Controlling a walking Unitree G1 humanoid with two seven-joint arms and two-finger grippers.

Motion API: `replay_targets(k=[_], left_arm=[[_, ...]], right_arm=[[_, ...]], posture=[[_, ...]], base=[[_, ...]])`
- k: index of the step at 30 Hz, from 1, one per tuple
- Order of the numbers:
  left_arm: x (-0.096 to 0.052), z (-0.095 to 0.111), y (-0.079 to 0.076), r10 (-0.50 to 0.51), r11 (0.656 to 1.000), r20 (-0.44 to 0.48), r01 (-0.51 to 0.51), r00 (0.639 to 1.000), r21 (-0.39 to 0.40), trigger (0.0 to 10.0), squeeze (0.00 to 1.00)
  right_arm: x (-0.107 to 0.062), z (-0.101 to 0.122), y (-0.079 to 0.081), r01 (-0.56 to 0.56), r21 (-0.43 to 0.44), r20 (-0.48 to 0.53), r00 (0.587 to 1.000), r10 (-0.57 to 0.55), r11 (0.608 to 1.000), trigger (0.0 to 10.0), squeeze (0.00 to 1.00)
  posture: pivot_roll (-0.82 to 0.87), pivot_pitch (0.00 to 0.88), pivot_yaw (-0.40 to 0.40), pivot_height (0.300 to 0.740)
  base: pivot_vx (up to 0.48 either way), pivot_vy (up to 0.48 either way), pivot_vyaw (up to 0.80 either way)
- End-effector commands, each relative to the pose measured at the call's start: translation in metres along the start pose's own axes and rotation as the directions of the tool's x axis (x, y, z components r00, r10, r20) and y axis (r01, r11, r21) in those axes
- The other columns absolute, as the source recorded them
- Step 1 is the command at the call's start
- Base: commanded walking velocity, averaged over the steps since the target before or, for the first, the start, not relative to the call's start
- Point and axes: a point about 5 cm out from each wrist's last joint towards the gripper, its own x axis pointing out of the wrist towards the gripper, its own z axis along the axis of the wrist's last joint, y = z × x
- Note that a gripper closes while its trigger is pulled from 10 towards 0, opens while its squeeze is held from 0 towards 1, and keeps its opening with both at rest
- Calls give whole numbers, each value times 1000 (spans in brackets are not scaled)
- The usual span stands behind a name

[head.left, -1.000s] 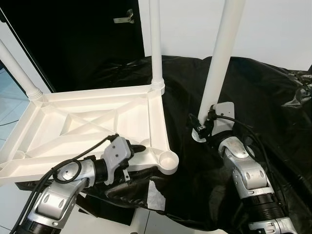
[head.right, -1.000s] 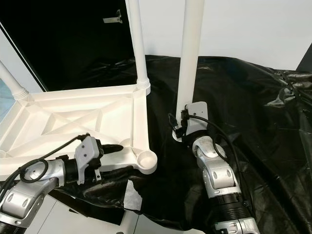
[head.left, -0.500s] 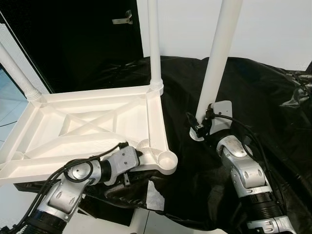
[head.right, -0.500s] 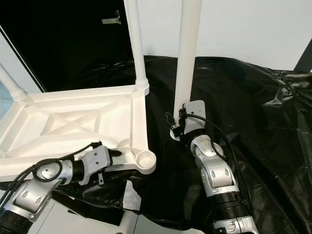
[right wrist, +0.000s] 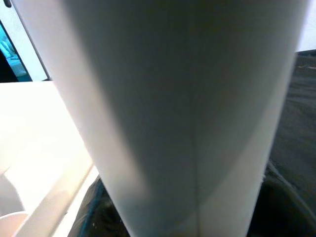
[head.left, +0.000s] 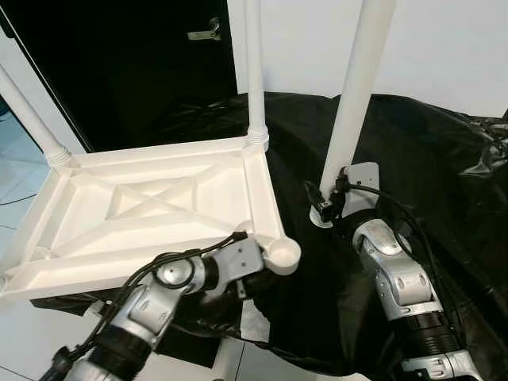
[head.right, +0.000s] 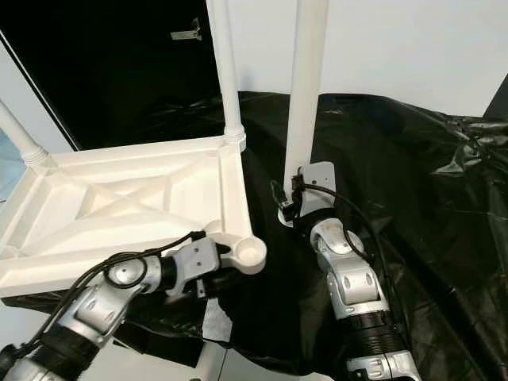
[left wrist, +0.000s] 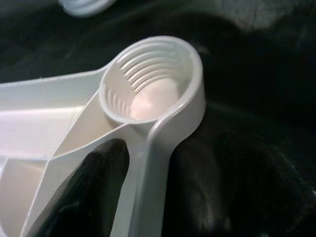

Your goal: Building children table

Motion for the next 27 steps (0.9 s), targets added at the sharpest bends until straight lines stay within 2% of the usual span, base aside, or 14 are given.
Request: replay_targets(k=[1, 4, 5, 10, 16, 20, 21, 23, 25, 27], left_arm=[[11, 4, 5, 131, 991, -5, -131, 991, 10, 10000, 0], [16, 4, 5, 139, 990, -6, -139, 990, -3, 10000, 0], [22, 4, 5, 150, 989, -10, -150, 989, -15, 10000, 0], [25, 9, 4, 159, 987, 15, -159, 987, -30, 10000, 0], [5, 16, 4, 123, 985, 83, -111, 989, -134, 10000, 0], [-4, 19, 2, 94, 983, 120, -73, 988, -170, 10000, 0], [-10, 21, 2, 97, 981, 138, -71, 986, -181, 10000, 0], [-10, 21, 2, 97, 981, 138, -71, 986, -181, 10000, 0], [-23, 19, 5, 125, 975, 135, -97, 983, -199, 10000, 0], [-29, 18, 7, 141, 972, 129, -112, 982, -209, 10000, 0]], right_arm=[[2, 8, 0, -1, -11, 36, 999, 2, 1000, 10000, 0], [2, 8, 0, 0, -11, 37, 999, 1, 1000, 10000, 0], [2, 9, 0, 0, -9, 41, 999, 0, 1000, 10000, 0], [3, 13, 7, -32, 10, 66, 997, 31, 999, 10000, 0], [6, 22, 20, -70, 42, 99, 993, 66, 997, 10000, 0], [7, 23, 26, -100, 73, 106, 990, 92, 992, 10000, 0], [7, 24, 30, -116, 79, 113, 988, 107, 990, 10000, 0], [7, 24, 30, -116, 79, 113, 988, 107, 990, 10000, 0], [7, 25, 37, -141, 78, 121, 984, 131, 987, 10000, 0], [7, 25, 40, -148, 77, 122, 983, 138, 986, 10000, 0]], posture=[[2, 0, 54, 740], [0, 0, 52, 740], [3, 0, 48, 740], [12, 0, 41, 740], [22, 0, 37, 740], [32, 0, 33, 740], [39, 0, 31, 740], [39, 0, 31, 740], [44, 0, 26, 740], [44, 0, 25, 740]], base=[[0, 0, 0], [0, 0, 0], [0, 0, 0], [0, 0, 0], [0, 0, 0], [0, 0, 0], [0, 0, 0], [0, 0, 0], [0, 0, 0], [0, 0, 0]])
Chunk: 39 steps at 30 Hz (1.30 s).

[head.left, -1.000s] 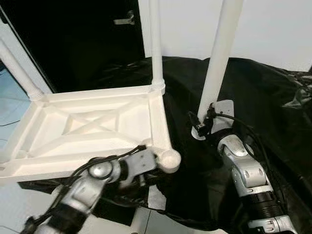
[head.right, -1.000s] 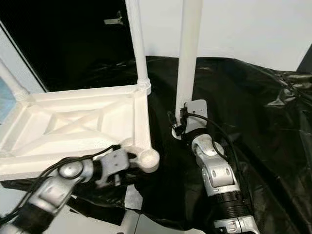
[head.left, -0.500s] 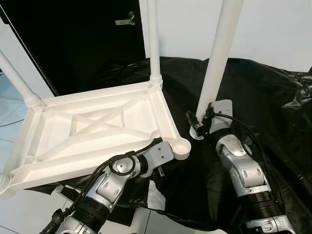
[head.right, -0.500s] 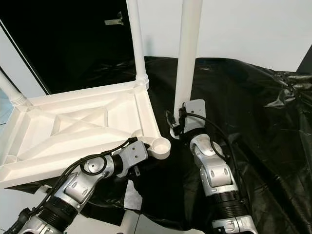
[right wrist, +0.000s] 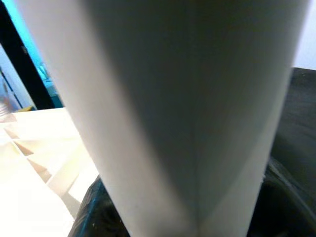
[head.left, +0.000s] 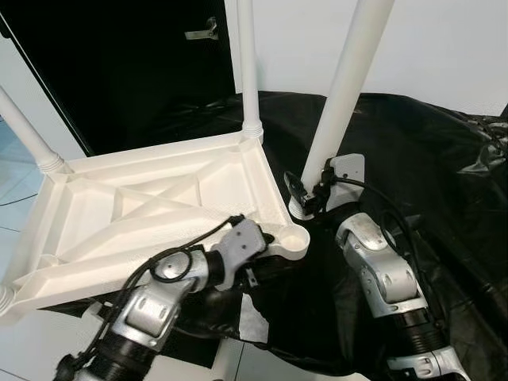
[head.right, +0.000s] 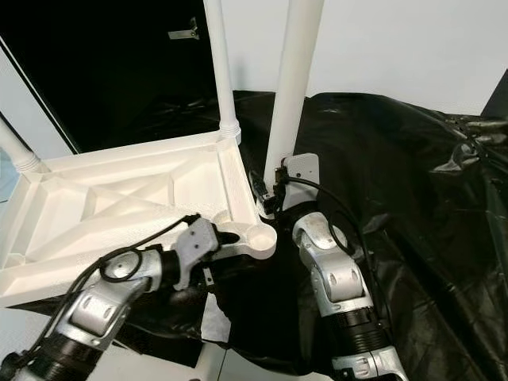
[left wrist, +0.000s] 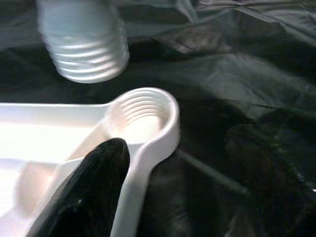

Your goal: Building children table

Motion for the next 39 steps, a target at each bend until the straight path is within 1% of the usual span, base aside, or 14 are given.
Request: replay_targets(k=[1, 2, 4, 5, 6, 9, 12, 13, 15, 18, 20, 22, 28, 39], left_arm=[[-10, -2, 3, 18, 1000, -10, -18, 1000, -24, 10000, 0], [-10, -2, 3, 18, 1000, -10, -18, 1000, -24, 10000, 0], [-16, -4, 7, 55, 997, -19, -56, 998, -53, 10000, 0], [-16, -4, 7, 55, 997, -19, -56, 998, -53, 10000, 0], [-21, -6, 9, 83, 995, -28, -85, 996, -58, 10000, 0], [-27, -8, 12, 114, 991, -42, -116, 993, -63, 10000, 0], [-31, -11, 11, 114, 990, -53, -118, 992, -74, 10000, 0], [-37, -10, 11, 126, 986, -43, -130, 991, -108, 10000, 0], [-40, -9, 11, 140, 981, -36, -143, 990, -128, 10000, 0], [-41, -8, 11, 139, 979, -24, -141, 990, -148, 10000, 0], [-42, -3, 11, 147, 969, 9, -143, 989, -203, 10000, 0], [-43, -2, 11, 156, 963, 17, -148, 988, -223, 10000, 0], [-42, 3, 14, 208, 961, 53, -194, 977, -199, 10000, 0], [-43, 4, 7, 187, 963, 44, -175, 981, -204, 10000, 0]], right_arm=[[0, 5, 7, -30, -2, 24, 999, 30, 1000, 10000, 0], [0, 5, 7, -30, -2, 24, 999, 30, 1000, 10000, 0], [-2, 3, 11, -37, -7, 23, 999, 37, 999, 10000, 0], [-2, 3, 11, -37, -7, 23, 999, 37, 999, 10000, 0], [-3, 2, 13, -44, -5, 16, 999, 44, 999, 10000, 0], [-5, 0, 15, -51, 0, 9, 999, 51, 999, 10000, 0], [-5, -1, 15, -52, 2, 7, 999, 52, 999, 10000, 0], [-5, -2, 15, -52, 9, 5, 999, 52, 999, 10000, 0], [-6, -2, 15, -52, 12, 3, 999, 52, 999, 10000, 0], [-6, -4, 15, -49, 22, -2, 999, 49, 999, 10000, 0], [-9, -10, 14, -41, 47, -25, 999, 42, 998, 10000, 0], [-10, -13, 14, -40, 54, -34, 999, 42, 998, 10000, 0], [-9, -13, 20, -68, 54, -37, 997, 70, 996, 10000, 0], [-12, -16, 27, -99, 75, -49, 994, 103, 992, 10000, 0]], posture=[[44, 0, 24, 740], [44, 0, 24, 740], [46, 0, 23, 740], [46, 0, 23, 740], [47, 0, 21, 740], [49, 0, 18, 740], [49, 0, 18, 740], [53, 0, 16, 740], [57, 0, 15, 740], [60, 0, 12, 740], [72, 0, 6, 740], [72, 0, 5, 740], [76, 0, -2, 740], [78, 0, -9, 740]], base=[[0, 0, 0], [0, 0, 0], [0, 0, 0], [0, 0, 0], [0, 0, 0], [0, 0, 0], [0, 0, 0], [0, 0, 0], [0, 0, 0], [0, 0, 0], [0, 0, 0], [0, 0, 0], [0, 0, 0], [0, 0, 0]])
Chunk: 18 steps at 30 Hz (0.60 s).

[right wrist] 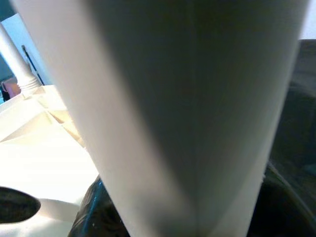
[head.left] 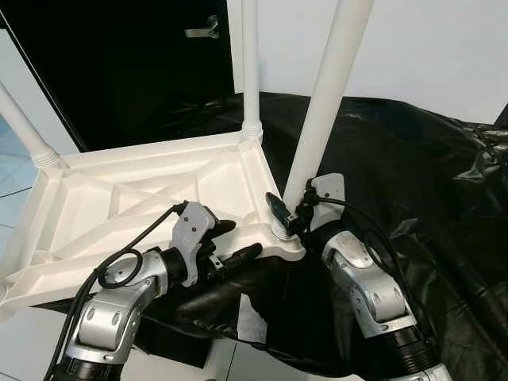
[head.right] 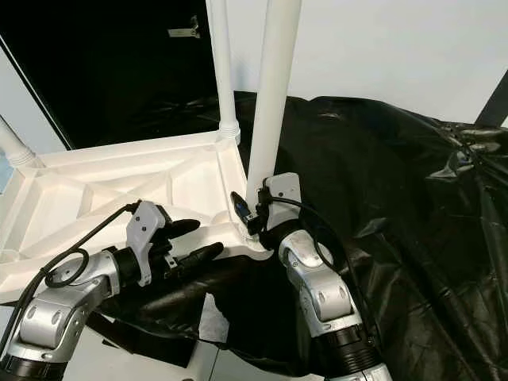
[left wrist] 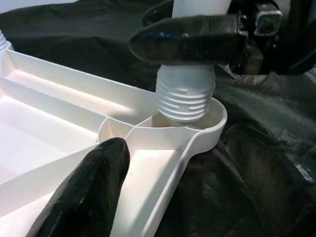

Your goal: Building children table

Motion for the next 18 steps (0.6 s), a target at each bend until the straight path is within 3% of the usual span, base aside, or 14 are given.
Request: replay_targets(k=[1, 6, 7, 18], left_arm=[[-1, 0, -1, 31, 1000, -2, -30, 1000, 3, 10000, 0], [-2, 0, -2, 36, 999, -5, -36, 999, 11, 10000, 0], [-3, 0, -1, 41, 999, -6, -41, 999, 8, 10000, 0], [-3, 2, 2, 46, 999, -5, -46, 999, 14, 10000, 0]], right_arm=[[-4, -7, 2, 3, 53, -24, 1000, -2, 999, 10000, 0], [-13, -23, -7, 64, 100, -84, 995, -56, 993, 10000, 0], [-19, -32, -21, 150, 104, -136, 981, -136, 983, 10000, 0], [-15, -32, -27, 193, 100, -140, 974, -179, 976, 10000, 0]], posture=[[78, 0, -9, 740], [80, 0, -10, 740], [80, 0, -3, 740], [77, 0, 10, 740]], base=[[0, 0, 0], [0, 0, 0], [0, 0, 0], [0, 0, 0]])
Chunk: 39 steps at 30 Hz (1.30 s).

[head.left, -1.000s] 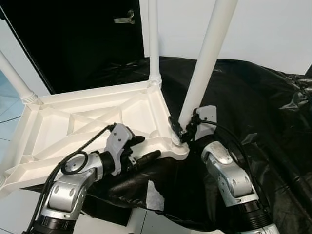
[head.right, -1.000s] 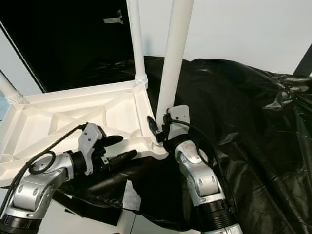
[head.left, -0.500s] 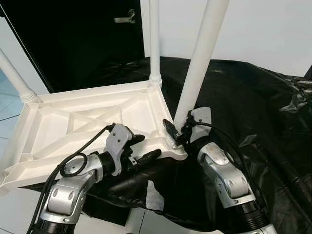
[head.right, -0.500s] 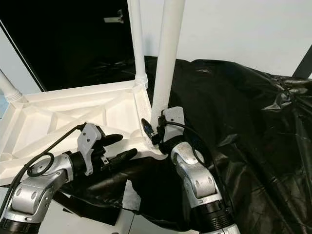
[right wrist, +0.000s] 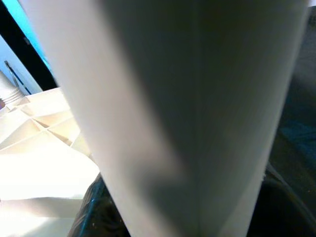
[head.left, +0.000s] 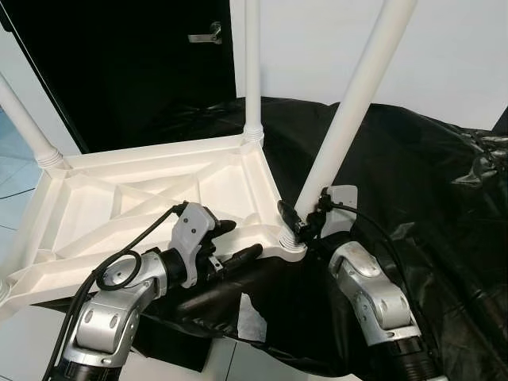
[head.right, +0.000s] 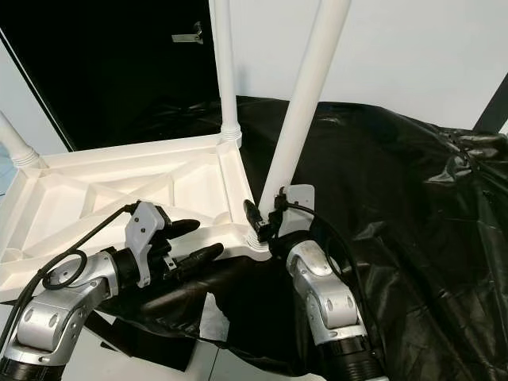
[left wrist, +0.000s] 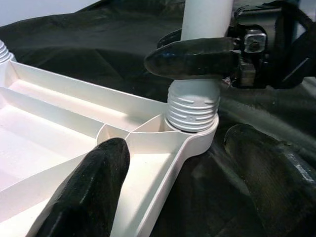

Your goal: Building children table

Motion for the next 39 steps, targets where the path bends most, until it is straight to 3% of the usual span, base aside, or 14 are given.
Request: replay_targets(k=[1, 6, 9, 16, 26, 30, 32, 33, 39], left_arm=[[-1, 1, 4, 49, 999, -7, -49, 999, 6, 10000, 0], [-1, 1, 6, 53, 999, -11, -53, 999, 11, 10000, 0], [-1, 2, 8, 61, 998, -10, -60, 998, 13, 10000, 0], [-2, 3, 10, 73, 997, -9, -73, 997, 17, 10000, 0], [-4, 5, 14, 74, 997, -11, -74, 997, 23, 10000, 0], [-4, 6, 14, 74, 997, -12, -73, 997, 26, 10000, 0], [-5, 6, 15, 74, 997, -12, -73, 997, 27, 10000, 0], [-5, 6, 15, 74, 997, -13, -73, 997, 29, 10000, 0], [-4, 5, 14, 71, 997, -15, -70, 997, 32, 10000, 0]], right_arm=[[-1, -14, -9, 46, -6, -69, 997, -47, 999, 10000, 0], [2, -15, -3, -20, -80, -73, 997, 14, 997, 10000, 0], [0, -20, 3, -93, -186, -88, 993, 78, 978, 10000, 0], [-8, -33, 6, -182, -301, -110, 982, 156, 936, 10000, 0], [-17, -40, 7, -293, -361, -116, 956, 269, 885, 10000, 0], [-17, -40, 8, -314, -363, -111, 949, 294, 877, 10000, 0], [-16, -39, 8, -315, -334, -113, 949, 293, 889, 10000, 0], [-15, -39, 8, -302, -280, -120, 953, 279, 911, 10000, 0], [-10, -31, 7, -284, -192, -116, 957, 266, 939, 10000, 0]], posture=[[77, 0, 12, 740], [77, 0, 14, 740], [82, 0, 12, 740], [81, 0, 15, 740], [80, 0, 28, 740], [80, 0, 28, 740], [79, 0, 28, 740], [79, 0, 28, 740], [80, 0, 23, 740]], base=[[0, 0, 0], [0, 0, 0], [0, 0, 0], [0, 0, 0], [0, 0, 0], [0, 0, 0], [0, 0, 0], [0, 0, 0], [0, 0, 0]])
